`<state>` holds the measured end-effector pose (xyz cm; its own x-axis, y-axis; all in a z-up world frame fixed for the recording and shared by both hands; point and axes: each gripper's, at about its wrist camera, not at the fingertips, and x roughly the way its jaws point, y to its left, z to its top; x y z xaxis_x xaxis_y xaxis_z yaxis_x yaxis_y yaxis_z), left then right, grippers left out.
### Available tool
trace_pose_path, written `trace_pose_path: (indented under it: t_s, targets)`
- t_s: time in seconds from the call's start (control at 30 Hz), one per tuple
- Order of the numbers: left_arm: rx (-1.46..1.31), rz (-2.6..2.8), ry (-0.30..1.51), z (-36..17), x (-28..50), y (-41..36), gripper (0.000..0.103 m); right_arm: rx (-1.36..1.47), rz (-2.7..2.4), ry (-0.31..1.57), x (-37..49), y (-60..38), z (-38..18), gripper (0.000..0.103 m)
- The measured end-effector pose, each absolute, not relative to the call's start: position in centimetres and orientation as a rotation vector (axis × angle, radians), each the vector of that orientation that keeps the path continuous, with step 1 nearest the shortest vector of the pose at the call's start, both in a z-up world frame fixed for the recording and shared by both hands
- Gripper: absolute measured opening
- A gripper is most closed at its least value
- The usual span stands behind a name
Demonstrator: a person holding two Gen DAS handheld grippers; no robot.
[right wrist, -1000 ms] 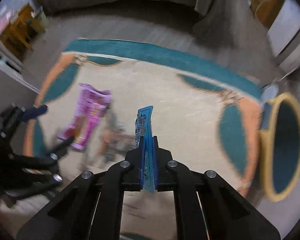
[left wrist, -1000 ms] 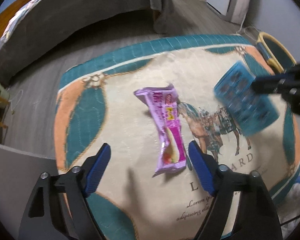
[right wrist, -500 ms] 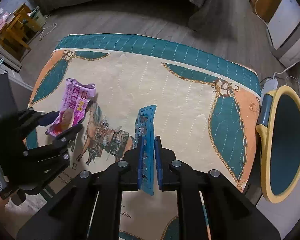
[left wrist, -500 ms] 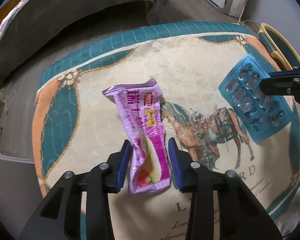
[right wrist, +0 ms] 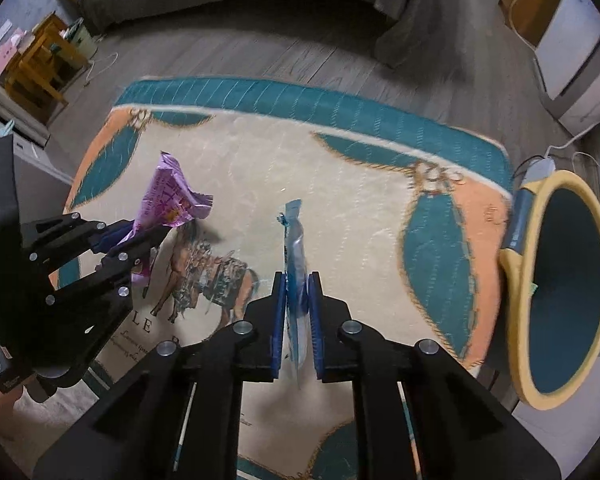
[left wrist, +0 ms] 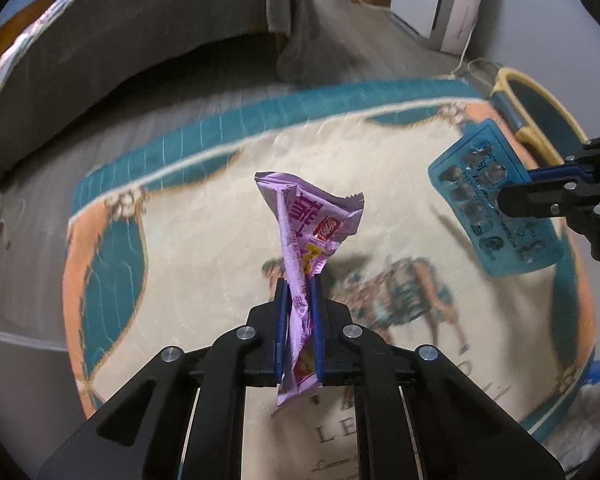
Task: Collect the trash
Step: 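Carry the blister pack and purple wrapper over the wastebasket with both tools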
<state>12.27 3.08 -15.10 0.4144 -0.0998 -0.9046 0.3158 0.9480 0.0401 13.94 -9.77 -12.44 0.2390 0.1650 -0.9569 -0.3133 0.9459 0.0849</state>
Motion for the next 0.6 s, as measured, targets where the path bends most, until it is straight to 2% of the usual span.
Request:
trace_pose_path:
  t_s: [0.37, 0.6]
  targets:
    - [0.185, -0.349, 1.001, -10.4, 11.6, -2.2, 0.012, -0.039, 0.203, 1.148, 12.8, -19.9, -6.8, 0.011]
    - [0.233, -0.496, 0.956, -9.0, 10.6, -9.8, 0.012, -0.005, 0.028, 1.048, 11.6, -30.0, -3.4, 0.011]
